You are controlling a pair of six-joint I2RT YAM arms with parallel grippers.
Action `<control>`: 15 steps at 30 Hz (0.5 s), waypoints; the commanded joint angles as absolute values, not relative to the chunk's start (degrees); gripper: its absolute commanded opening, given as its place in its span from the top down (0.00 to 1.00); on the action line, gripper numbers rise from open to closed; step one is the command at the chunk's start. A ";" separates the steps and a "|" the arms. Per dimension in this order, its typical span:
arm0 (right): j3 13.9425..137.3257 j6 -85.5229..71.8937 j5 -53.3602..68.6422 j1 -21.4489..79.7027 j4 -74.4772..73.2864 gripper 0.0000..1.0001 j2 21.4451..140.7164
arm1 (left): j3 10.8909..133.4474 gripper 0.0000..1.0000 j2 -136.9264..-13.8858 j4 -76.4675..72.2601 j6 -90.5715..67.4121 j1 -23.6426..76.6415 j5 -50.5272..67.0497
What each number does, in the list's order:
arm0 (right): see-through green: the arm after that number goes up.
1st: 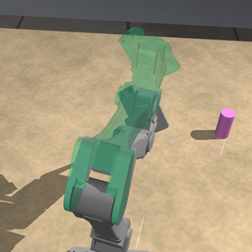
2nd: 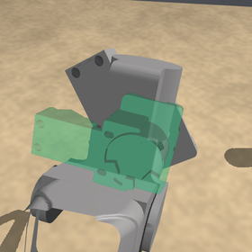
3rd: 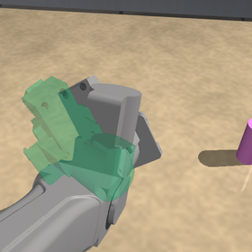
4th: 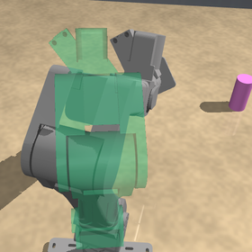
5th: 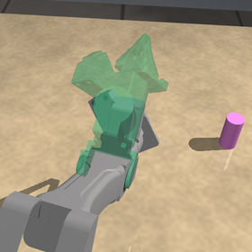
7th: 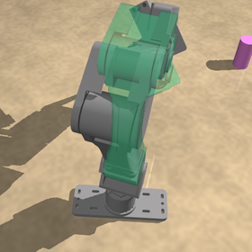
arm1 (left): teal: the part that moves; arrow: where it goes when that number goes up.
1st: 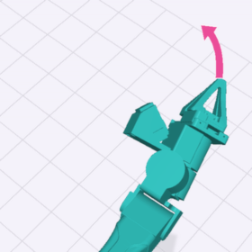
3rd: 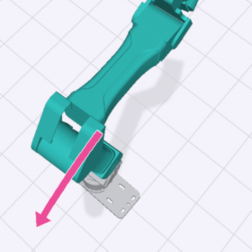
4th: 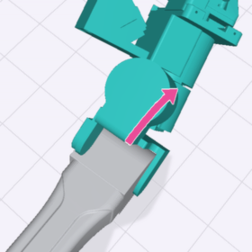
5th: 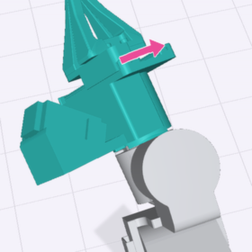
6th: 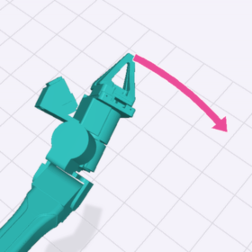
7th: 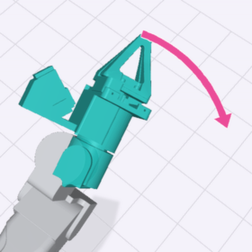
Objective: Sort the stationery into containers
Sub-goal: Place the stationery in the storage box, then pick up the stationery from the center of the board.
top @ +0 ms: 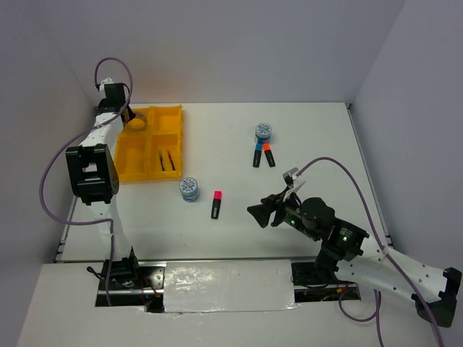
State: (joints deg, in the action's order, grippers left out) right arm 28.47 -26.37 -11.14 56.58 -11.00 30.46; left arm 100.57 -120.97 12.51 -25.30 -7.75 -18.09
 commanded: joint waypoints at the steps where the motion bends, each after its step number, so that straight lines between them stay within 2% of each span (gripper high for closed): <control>1: 28.65 -24.17 -10.20 56.16 -6.07 0.30 32.16 | 103.62 0.57 -120.67 12.13 -24.34 -8.00 -18.89; 5: 29.44 -23.47 -8.88 56.16 -5.19 0.30 34.45 | 102.83 0.52 -119.80 12.13 -24.43 -8.35 -19.86; 8: 29.44 -23.47 -8.26 56.08 -4.66 0.30 35.07 | 102.83 0.35 -119.36 12.56 -24.69 -8.35 -19.43; 14: 28.83 -23.73 -9.14 55.99 -4.48 0.30 34.98 | 108.78 0.21 -115.76 16.86 -26.02 -6.87 -15.30; 15: 28.74 -23.90 -10.10 55.73 -4.48 0.29 34.98 | 110.37 0.17 -115.23 18.18 -25.75 -6.07 -14.60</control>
State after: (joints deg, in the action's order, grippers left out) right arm 28.47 -24.53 -9.04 56.40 -7.31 35.29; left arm 103.98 -120.95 16.73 -25.69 -7.66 -17.41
